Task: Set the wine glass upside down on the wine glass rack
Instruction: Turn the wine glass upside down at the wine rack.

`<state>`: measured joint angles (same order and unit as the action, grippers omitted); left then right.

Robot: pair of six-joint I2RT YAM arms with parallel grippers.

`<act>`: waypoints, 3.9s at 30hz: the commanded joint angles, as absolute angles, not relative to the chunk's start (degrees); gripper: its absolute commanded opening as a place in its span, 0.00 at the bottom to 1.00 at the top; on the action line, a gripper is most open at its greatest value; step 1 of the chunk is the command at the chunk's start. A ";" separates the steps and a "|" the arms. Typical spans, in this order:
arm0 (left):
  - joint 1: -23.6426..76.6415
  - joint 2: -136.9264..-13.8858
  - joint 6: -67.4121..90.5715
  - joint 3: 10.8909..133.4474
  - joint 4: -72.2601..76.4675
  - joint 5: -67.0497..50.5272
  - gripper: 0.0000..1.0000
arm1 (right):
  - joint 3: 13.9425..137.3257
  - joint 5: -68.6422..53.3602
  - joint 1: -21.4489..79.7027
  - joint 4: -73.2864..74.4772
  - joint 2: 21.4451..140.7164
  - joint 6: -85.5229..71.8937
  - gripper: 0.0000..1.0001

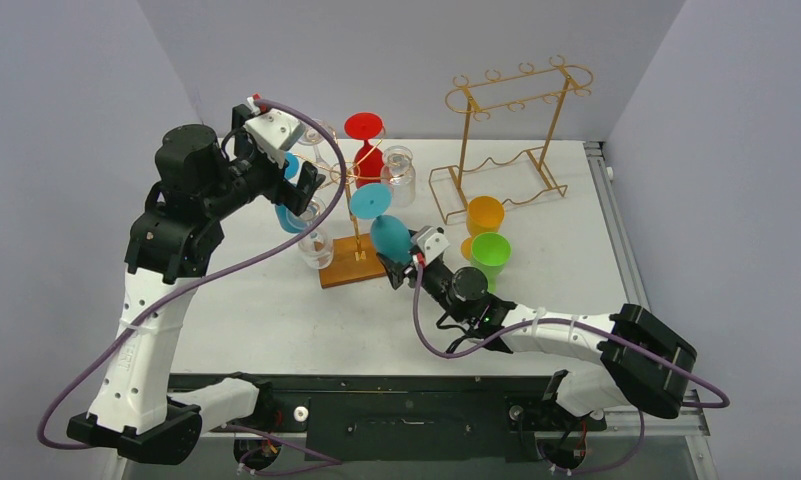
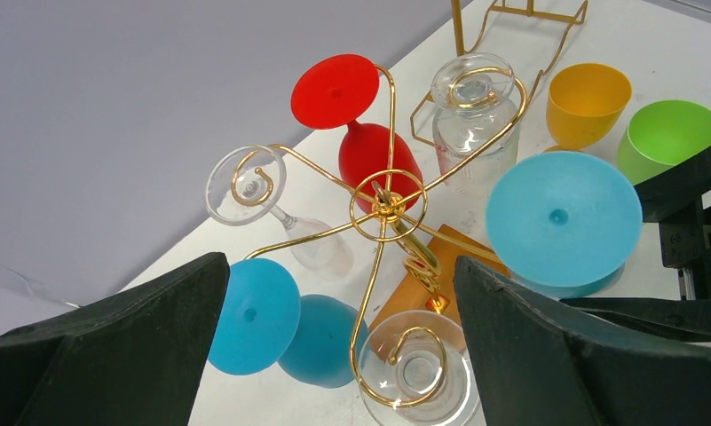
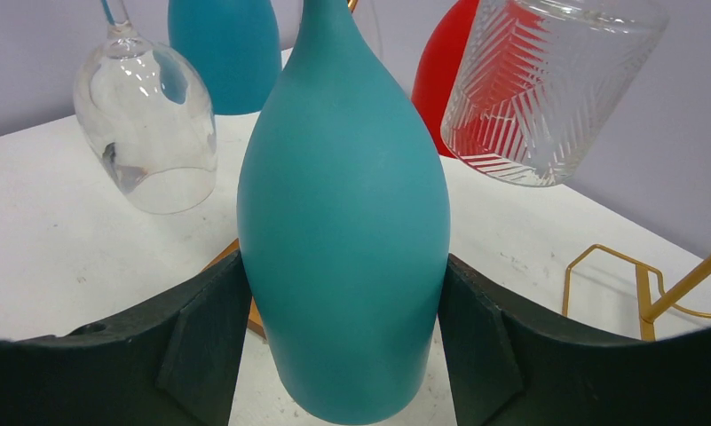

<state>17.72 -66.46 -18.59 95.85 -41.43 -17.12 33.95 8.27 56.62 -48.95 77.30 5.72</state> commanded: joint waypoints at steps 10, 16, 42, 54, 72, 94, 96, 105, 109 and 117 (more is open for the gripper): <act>18.01 -66.88 -17.67 96.86 -39.65 -18.28 0.96 | 32.49 10.14 56.16 -58.57 78.73 -2.14 0.48; 19.36 -68.26 -17.67 97.01 -40.66 -22.96 0.96 | 31.22 10.51 56.75 -58.02 79.93 -4.02 0.72; 42.84 -57.16 -66.45 71.08 -24.25 -13.02 0.91 | 32.54 4.97 56.21 -56.46 80.47 -8.31 0.75; 45.13 -57.73 -72.20 65.47 -15.05 -7.93 0.60 | 32.17 2.80 55.60 -58.26 81.39 -9.47 0.76; 45.11 -61.34 -72.20 67.28 -18.68 -3.34 0.29 | 29.92 2.18 55.11 -59.76 81.59 -9.48 0.79; 45.18 -60.69 -73.65 66.80 -22.81 -2.23 0.13 | 16.02 3.49 57.23 -53.34 70.05 -13.29 0.80; 45.24 -60.28 -73.44 66.99 -22.71 -2.73 0.28 | 15.08 4.31 57.80 -51.41 66.90 -13.72 0.80; 46.26 -57.39 -72.34 67.52 -24.18 -4.54 0.80 | 18.36 8.79 57.87 -35.47 52.50 -11.15 0.80; 46.41 -55.65 -71.53 67.36 -26.06 -5.86 0.93 | 20.54 8.72 56.34 -30.42 48.71 -10.77 0.80; 46.49 -53.09 -55.06 75.98 -28.18 -9.11 0.96 | 31.49 10.48 52.36 -16.34 42.91 -12.05 0.82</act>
<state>46.11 -54.63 -67.13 67.48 -28.53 -6.44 23.09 8.12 54.39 -24.16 45.06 -11.22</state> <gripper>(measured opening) 0.963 0.802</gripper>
